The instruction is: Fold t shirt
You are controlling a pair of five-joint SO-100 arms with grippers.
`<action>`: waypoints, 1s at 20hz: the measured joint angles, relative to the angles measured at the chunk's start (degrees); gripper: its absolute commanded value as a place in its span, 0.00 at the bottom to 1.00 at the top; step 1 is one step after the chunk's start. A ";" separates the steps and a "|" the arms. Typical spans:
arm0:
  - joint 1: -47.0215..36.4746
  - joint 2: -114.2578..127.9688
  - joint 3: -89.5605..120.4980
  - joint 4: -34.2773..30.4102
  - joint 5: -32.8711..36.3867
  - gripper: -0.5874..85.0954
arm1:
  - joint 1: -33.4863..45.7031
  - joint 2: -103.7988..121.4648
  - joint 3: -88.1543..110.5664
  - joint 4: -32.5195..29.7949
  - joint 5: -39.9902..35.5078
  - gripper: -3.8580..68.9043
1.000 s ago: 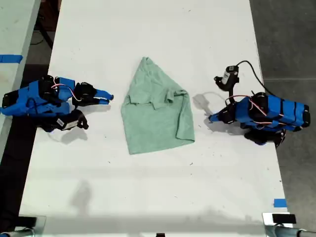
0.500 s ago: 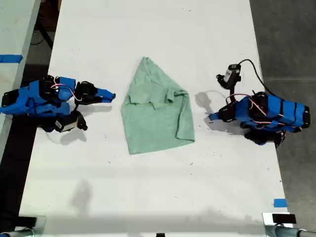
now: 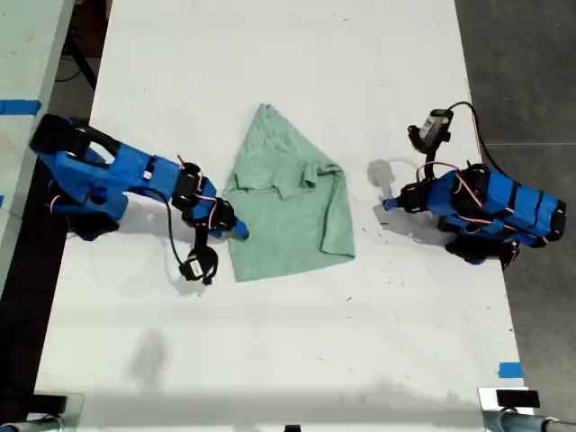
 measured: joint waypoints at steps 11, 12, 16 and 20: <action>-1.58 -11.43 -33.40 32.87 0.35 0.00 | -0.09 0.00 0.00 0.00 0.00 0.07; -1.76 -10.72 -34.89 34.01 1.58 0.00 | -0.18 0.00 0.00 0.00 0.00 0.07; -3.25 -14.94 -40.69 34.37 5.36 0.02 | -0.18 0.00 0.00 0.00 0.00 0.07; -4.31 -22.50 -52.82 30.41 13.01 0.23 | -0.18 0.00 0.00 0.00 0.00 0.07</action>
